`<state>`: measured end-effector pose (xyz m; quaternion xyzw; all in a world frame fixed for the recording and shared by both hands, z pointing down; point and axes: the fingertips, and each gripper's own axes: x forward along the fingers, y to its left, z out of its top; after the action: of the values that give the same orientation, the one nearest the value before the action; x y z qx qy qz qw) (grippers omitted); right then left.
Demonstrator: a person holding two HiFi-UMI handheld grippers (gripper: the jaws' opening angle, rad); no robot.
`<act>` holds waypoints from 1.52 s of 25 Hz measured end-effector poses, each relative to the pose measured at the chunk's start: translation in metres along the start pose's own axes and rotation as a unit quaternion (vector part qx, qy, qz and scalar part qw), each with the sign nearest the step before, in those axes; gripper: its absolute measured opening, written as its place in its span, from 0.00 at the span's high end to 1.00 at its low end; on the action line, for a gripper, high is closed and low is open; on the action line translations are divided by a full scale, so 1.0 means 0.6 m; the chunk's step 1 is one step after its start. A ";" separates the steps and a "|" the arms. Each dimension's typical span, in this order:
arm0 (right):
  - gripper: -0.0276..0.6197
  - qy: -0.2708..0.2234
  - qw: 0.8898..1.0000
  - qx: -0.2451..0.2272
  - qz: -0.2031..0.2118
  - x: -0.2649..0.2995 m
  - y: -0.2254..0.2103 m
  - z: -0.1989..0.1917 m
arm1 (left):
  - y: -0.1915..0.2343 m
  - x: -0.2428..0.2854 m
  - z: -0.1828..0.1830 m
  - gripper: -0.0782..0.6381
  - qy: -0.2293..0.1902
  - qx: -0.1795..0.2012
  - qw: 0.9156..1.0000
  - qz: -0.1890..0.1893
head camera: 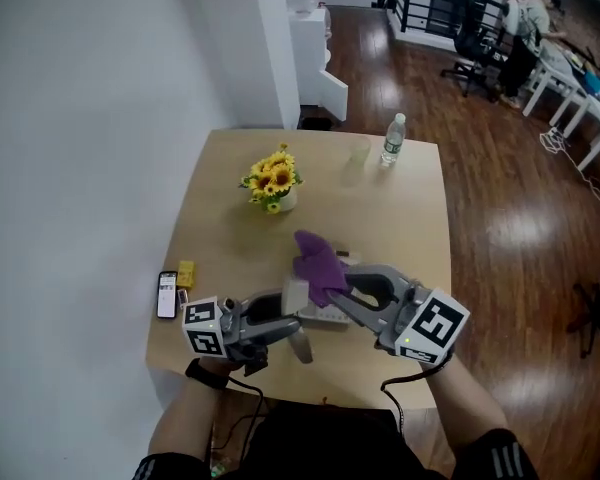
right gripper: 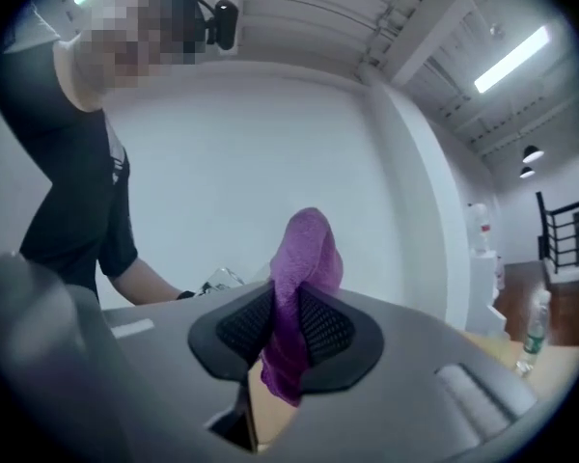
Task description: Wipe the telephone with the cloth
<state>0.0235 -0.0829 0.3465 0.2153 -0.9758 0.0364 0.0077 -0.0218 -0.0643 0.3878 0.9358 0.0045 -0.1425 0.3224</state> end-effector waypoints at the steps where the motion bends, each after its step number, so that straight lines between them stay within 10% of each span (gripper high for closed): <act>1: 0.84 0.002 1.000 -0.010 0.021 0.012 0.022 0.008 | -0.008 -0.002 0.004 0.58 -0.002 0.002 1.000 -0.007; 26: 0.85 0.024 0.995 0.006 0.098 0.057 0.129 0.025 | -0.090 -0.053 0.042 0.58 -0.052 0.008 0.997 -0.063; 38: 0.85 0.088 0.987 0.023 0.130 0.050 0.187 -0.048 | -0.123 -0.076 0.134 0.58 -0.159 0.028 0.982 -0.092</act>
<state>-0.0509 0.0079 0.3685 0.0829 -0.9899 0.0781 0.0839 -0.0940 -0.0509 0.2952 0.9054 0.0356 -0.3190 0.2778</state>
